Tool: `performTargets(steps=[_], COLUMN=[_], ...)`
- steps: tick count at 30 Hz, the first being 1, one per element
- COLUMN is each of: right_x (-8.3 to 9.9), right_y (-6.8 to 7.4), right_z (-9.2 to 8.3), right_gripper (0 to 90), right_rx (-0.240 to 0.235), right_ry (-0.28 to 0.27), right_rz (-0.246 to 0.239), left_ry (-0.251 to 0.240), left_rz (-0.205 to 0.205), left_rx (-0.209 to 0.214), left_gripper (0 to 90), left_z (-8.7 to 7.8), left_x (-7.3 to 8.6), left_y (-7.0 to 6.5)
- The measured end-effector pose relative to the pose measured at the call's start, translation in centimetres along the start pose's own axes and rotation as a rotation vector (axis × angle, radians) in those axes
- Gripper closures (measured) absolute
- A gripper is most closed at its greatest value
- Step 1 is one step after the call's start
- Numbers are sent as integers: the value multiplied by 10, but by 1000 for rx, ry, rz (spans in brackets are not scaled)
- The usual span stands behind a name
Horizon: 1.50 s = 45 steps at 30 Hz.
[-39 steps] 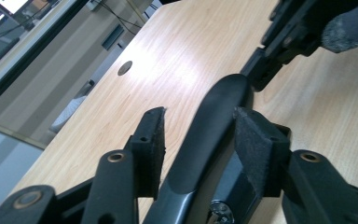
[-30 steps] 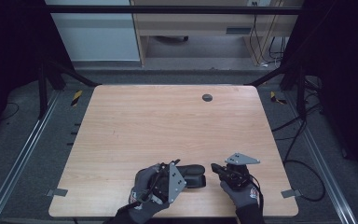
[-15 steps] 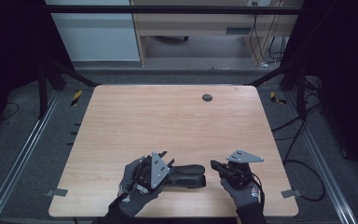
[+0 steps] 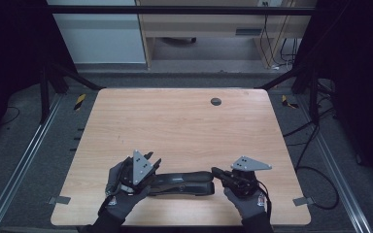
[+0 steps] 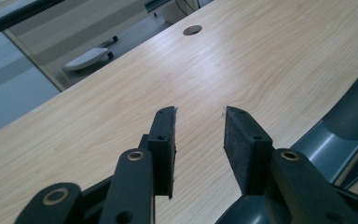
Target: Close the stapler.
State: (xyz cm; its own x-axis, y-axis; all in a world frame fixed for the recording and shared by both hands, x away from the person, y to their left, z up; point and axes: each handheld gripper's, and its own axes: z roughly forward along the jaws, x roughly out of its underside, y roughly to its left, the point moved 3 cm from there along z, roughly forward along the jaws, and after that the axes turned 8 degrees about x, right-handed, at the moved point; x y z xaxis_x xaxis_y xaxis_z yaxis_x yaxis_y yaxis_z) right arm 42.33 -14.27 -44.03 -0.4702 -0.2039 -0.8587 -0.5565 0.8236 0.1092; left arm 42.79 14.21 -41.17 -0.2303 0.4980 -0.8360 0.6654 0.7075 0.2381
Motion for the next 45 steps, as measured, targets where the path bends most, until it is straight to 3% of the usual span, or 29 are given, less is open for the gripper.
performTargets(steps=[6, 13, 24, 33, 45], right_x=[-4, 0, 12, 19, 21], right_y=[12, 10, 6, 5, 3], right_z=[2, 5, 12, 16, 18], right_gripper=[900, 900, 900, 900, 900], right_rx=[-22, -25, -8, 7, 0], right_ry=[1, 8, 34, 48, 30], right_rz=[-21, -15, 14, 11, 28], left_ry=[8, 1, 53, 55, 90], left_rz=[-26, -71, -128, -148, -173], left_rx=[-21, -53, -106, -138, -143], left_gripper=[630, 622, 596, 579, 564], left_z=[-5, -13, -25, -35, -26], left_x=[14, 33, 75, 89, 101], left_y=[11, 28, 45, 55, 63])
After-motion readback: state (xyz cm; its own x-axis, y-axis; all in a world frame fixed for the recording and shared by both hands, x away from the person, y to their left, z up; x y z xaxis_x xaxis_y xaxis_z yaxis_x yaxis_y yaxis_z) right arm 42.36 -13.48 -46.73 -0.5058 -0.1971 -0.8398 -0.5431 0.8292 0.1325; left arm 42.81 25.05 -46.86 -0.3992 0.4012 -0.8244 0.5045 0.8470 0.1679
